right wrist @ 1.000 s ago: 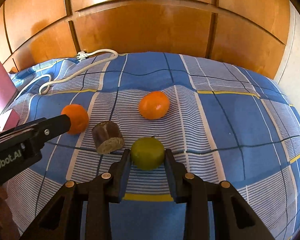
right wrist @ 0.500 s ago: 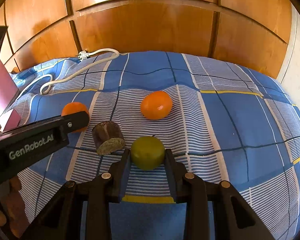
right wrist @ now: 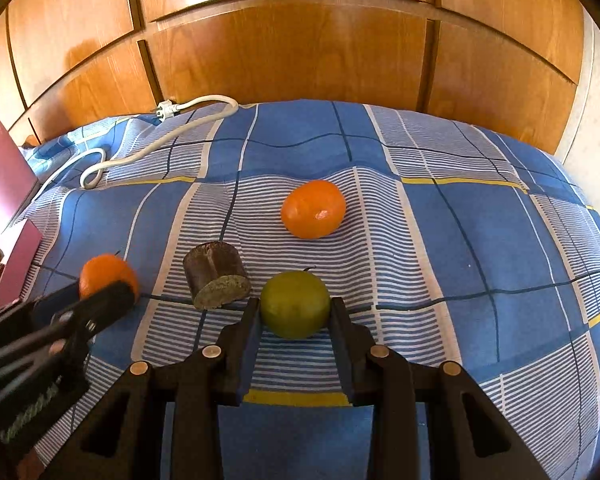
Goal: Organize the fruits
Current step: 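Grasp the mandarin with the left tool while the right tool holds the green fruit, then carry the mandarin and green fruit over the white tray with both tools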
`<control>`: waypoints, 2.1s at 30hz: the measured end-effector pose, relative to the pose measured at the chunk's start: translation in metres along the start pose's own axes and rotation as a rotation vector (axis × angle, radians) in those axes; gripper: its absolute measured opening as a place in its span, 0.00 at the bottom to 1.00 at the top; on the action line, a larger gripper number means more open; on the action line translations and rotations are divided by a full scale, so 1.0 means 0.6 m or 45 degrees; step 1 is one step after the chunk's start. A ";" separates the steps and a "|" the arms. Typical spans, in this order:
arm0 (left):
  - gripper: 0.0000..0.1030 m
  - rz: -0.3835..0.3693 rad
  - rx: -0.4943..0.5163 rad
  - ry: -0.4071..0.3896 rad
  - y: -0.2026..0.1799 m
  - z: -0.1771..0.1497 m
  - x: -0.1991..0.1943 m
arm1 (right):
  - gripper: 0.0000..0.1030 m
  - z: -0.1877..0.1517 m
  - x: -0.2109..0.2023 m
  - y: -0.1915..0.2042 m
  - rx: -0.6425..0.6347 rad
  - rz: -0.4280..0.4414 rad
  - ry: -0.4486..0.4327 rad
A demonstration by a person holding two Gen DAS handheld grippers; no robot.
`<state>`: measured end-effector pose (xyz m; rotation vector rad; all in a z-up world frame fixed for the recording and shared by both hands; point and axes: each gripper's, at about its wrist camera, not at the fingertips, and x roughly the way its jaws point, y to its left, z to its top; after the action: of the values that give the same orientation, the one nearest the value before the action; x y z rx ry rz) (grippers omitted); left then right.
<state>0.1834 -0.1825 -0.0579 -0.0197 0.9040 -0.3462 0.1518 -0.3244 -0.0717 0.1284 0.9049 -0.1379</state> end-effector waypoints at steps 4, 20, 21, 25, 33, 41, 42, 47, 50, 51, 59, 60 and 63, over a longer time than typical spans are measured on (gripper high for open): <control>0.32 0.006 -0.009 -0.006 0.010 -0.025 -0.024 | 0.33 -0.004 -0.004 0.000 0.007 0.002 0.003; 0.32 -0.027 0.005 -0.062 0.026 -0.124 -0.078 | 0.33 -0.080 -0.063 0.026 -0.051 0.025 -0.007; 0.32 -0.031 0.005 -0.065 0.027 -0.125 -0.077 | 0.33 -0.080 -0.062 0.027 -0.054 0.020 -0.008; 0.33 -0.027 0.008 -0.065 0.028 -0.124 -0.074 | 0.33 -0.084 -0.064 0.031 -0.066 0.005 -0.023; 0.33 -0.004 0.031 -0.067 0.024 -0.127 -0.073 | 0.33 -0.086 -0.066 0.030 -0.062 0.009 -0.034; 0.31 0.001 0.038 -0.071 0.023 -0.128 -0.073 | 0.33 -0.086 -0.066 0.028 -0.053 0.019 -0.036; 0.31 0.001 0.039 -0.071 0.023 -0.128 -0.073 | 0.33 -0.086 -0.066 0.028 -0.052 0.020 -0.036; 0.30 0.000 0.039 -0.067 0.025 -0.127 -0.074 | 0.33 -0.087 -0.067 0.029 -0.055 0.015 -0.038; 0.29 0.006 0.042 -0.059 0.025 -0.127 -0.077 | 0.33 -0.088 -0.068 0.030 -0.059 0.009 -0.040; 0.29 0.014 0.050 -0.057 0.024 -0.128 -0.079 | 0.33 -0.089 -0.068 0.031 -0.060 0.007 -0.040; 0.28 0.008 0.054 -0.034 0.027 -0.140 -0.104 | 0.32 -0.107 -0.086 0.030 -0.027 0.025 -0.049; 0.28 0.009 0.055 -0.030 0.027 -0.143 -0.108 | 0.32 -0.111 -0.090 0.031 -0.023 0.028 -0.052; 0.28 -0.011 0.061 -0.032 0.024 -0.150 -0.123 | 0.32 -0.126 -0.104 0.037 -0.015 0.035 -0.058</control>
<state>0.0761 -0.1349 -0.0595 0.0160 0.8705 -0.3744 0.0590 -0.2857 -0.0674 0.1260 0.8578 -0.1098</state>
